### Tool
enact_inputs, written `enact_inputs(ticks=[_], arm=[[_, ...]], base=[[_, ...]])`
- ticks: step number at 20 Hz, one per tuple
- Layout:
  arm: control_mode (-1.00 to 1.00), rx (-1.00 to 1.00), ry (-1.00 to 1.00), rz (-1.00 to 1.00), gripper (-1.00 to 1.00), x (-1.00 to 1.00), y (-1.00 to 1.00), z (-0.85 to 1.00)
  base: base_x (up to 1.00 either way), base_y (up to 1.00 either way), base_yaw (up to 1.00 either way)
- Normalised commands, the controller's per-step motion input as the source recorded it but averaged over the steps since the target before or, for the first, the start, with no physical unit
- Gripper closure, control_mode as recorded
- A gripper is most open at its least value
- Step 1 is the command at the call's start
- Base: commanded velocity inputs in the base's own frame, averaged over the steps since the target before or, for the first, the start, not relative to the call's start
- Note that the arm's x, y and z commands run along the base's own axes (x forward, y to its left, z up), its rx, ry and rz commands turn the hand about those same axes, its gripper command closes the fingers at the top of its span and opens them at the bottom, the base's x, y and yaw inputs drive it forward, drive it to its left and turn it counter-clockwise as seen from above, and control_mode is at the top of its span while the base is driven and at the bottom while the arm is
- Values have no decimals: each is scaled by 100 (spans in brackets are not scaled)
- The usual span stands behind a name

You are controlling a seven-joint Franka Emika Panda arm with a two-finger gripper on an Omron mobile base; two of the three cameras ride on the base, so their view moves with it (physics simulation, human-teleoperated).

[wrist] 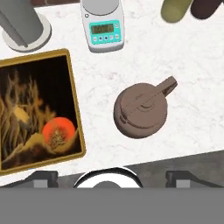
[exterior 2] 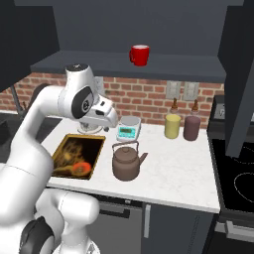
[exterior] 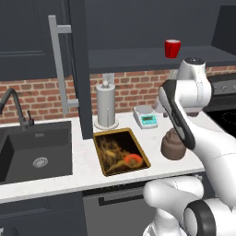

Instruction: Pick the kettle from the counter and place it on the tray. Then pick the mug from the cabinet and place it on the tray. Then close the cabinet doors.

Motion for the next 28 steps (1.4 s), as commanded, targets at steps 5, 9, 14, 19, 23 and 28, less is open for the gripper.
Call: enact_inputs(ticks=[5,9,14,19,23,28], arm=[[-100,0,0,-19,-100,-6,-38,-16],[-100,0,0,-15,-100,-4,-30,-13],[-100,-1,0,-11,-100,-3,-16,-9],[-100,0,2,-15,-100,6,-15,-8],[-100,0,7,-24,-100,21,-25,-21],[-100,1,2,-9,-100,49,-12,-29]], base=[[0,0,0],[0,0,0],[0,0,0],[0,0,0],[0,0,0],[0,0,0]])
